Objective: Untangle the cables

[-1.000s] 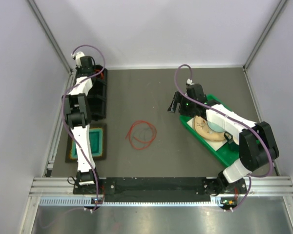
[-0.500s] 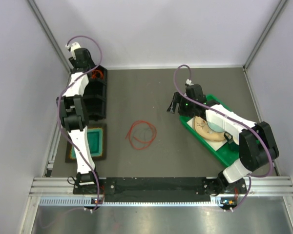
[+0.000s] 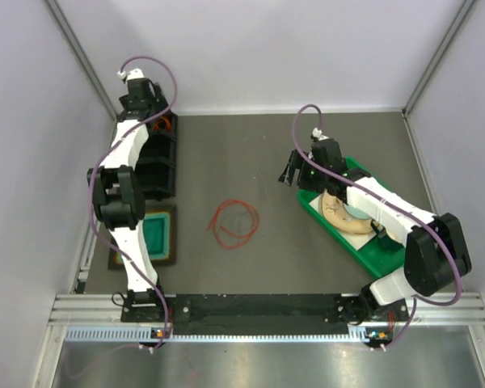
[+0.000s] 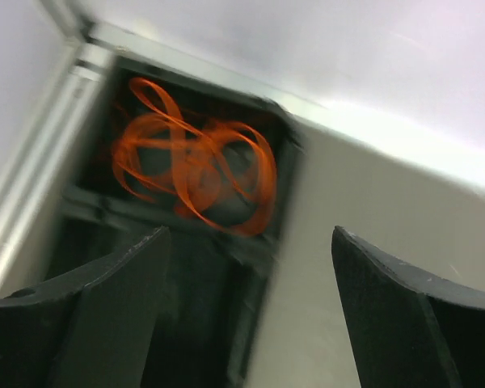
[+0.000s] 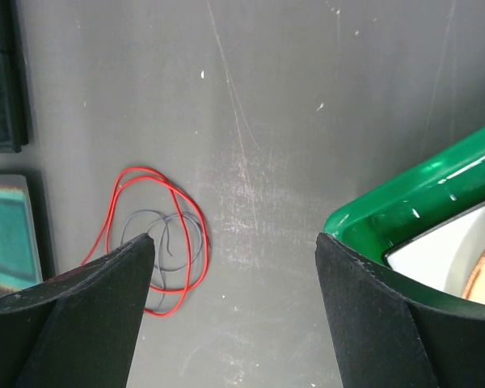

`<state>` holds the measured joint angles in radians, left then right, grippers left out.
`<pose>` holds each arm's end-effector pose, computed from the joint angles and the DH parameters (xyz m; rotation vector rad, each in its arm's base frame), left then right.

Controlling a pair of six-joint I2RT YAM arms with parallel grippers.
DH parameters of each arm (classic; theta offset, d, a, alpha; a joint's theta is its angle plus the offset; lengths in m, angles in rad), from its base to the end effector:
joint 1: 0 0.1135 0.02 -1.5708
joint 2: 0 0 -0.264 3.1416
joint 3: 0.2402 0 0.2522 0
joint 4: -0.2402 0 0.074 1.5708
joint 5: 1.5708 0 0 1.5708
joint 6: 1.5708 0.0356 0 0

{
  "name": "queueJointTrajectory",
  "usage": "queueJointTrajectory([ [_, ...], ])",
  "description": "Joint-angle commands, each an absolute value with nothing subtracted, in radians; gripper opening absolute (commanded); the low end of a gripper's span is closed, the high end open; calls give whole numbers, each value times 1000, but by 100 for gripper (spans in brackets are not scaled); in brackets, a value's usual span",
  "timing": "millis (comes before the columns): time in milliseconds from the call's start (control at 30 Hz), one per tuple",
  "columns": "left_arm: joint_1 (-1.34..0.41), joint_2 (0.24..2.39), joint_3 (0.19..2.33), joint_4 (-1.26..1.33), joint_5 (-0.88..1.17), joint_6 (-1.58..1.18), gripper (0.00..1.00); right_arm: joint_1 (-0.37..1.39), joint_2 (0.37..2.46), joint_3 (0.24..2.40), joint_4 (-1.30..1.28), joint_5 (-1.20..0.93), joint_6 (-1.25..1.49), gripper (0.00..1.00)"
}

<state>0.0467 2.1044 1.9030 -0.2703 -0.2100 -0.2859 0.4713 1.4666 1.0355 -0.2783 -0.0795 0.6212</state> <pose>0.5023 0.0309 0.3011 -0.4647 1.9781 0.0640 0.2867 0.1493 0.2569 0.1341 2.3625 0.6451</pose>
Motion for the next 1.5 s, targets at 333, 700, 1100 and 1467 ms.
queueJointTrajectory([
  [333, -345, 1530, 1249, -423, -115, -414, 88, 482, 1293, 980, -307, 43, 586, 80],
  [700, -479, 1545, 1006, -446, -75, -468, 85, 498, 1299, 968, -311, 5, 601, 80],
  [1100, -517, 1637, 960, -425, -144, -508, 72, 525, 1276, 965, -331, 20, 612, 80],
  [1467, -529, 1672, 927, -457, -258, -594, 35, 532, 1241, 937, -337, 29, 618, 80],
])
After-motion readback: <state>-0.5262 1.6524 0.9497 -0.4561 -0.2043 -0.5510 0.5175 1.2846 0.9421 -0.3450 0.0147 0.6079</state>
